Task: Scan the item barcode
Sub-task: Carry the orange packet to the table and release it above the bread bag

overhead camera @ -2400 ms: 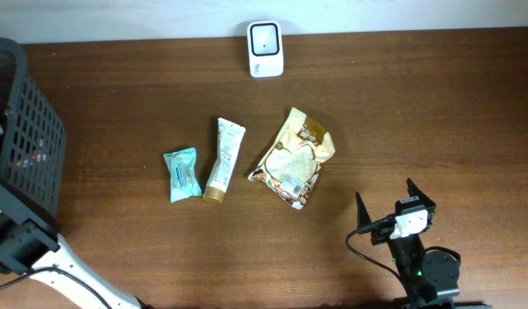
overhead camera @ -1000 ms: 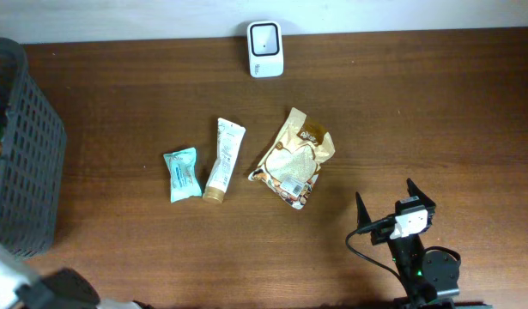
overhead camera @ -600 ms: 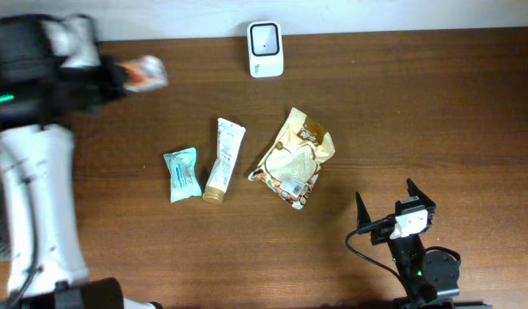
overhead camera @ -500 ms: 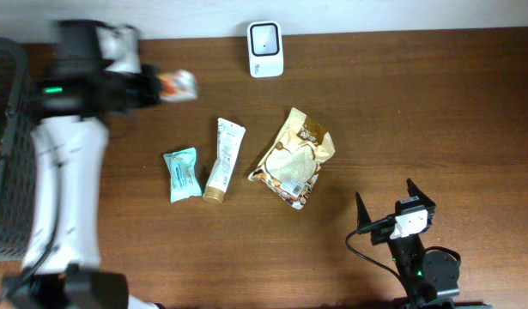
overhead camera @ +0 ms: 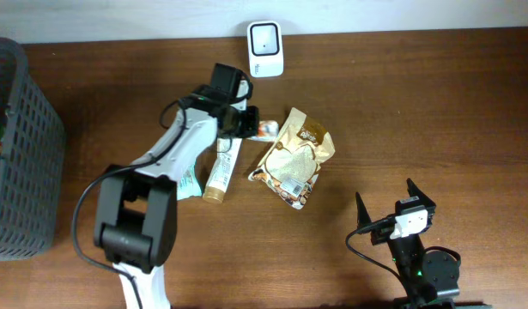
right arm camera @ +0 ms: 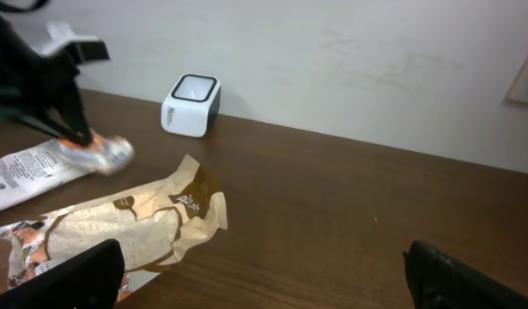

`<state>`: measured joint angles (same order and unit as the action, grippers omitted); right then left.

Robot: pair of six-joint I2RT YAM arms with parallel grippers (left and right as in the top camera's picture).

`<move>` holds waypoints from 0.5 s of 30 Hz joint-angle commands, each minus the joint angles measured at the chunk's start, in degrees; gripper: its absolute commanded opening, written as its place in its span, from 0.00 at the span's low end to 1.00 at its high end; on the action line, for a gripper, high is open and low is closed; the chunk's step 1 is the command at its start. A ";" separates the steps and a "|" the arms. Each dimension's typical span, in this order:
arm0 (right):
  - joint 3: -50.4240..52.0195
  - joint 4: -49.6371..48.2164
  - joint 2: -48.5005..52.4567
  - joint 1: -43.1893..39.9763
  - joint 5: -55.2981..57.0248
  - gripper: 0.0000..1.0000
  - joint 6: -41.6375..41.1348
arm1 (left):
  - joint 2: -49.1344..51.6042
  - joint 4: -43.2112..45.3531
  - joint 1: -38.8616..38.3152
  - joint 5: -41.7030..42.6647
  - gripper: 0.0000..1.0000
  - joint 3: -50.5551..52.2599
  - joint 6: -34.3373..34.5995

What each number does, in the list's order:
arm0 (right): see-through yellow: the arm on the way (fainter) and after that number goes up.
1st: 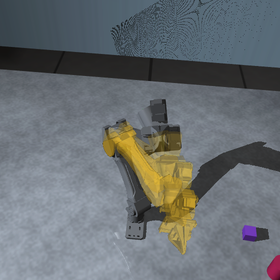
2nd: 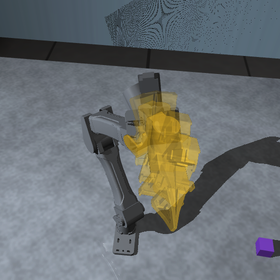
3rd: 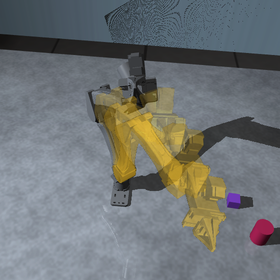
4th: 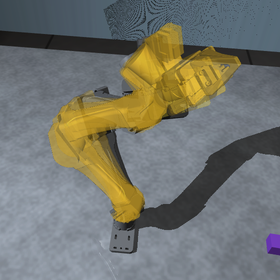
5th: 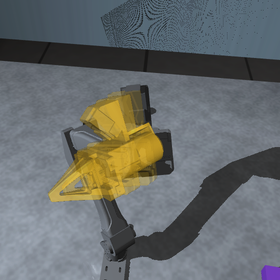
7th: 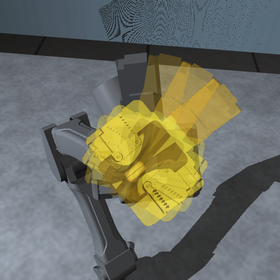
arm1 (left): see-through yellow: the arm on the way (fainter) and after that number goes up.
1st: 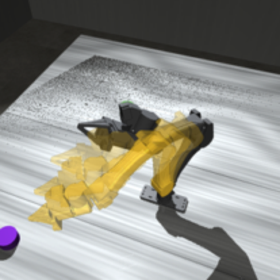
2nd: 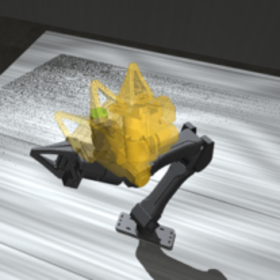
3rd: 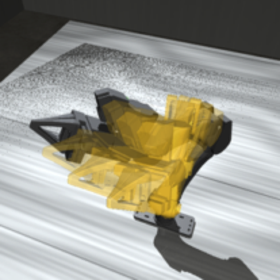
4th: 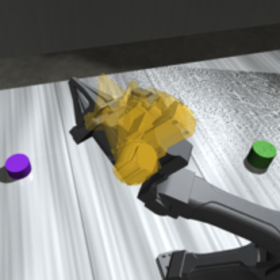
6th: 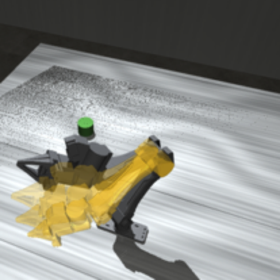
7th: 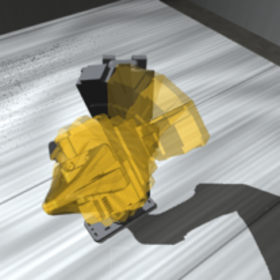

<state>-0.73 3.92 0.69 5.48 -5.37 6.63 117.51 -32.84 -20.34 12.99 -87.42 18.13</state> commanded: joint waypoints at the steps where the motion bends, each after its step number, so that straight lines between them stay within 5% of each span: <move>1: 0.42 0.20 -0.26 0.50 0.52 0.98 0.00 | 0.55 1.97 -0.68 -0.39 0.90 0.11 1.99; 10: 0.42 0.20 -0.26 0.50 0.52 0.98 0.00 | -9.07 -2.08 6.51 -0.20 0.95 -7.96 -4.96; 15: 0.42 0.20 -0.26 0.50 0.52 0.98 0.00 | -19.26 -7.74 17.09 -0.17 1.00 -17.33 -6.34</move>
<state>-0.73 3.92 0.69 5.48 -5.37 6.63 107.66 -38.68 -10.04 13.04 -97.86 14.33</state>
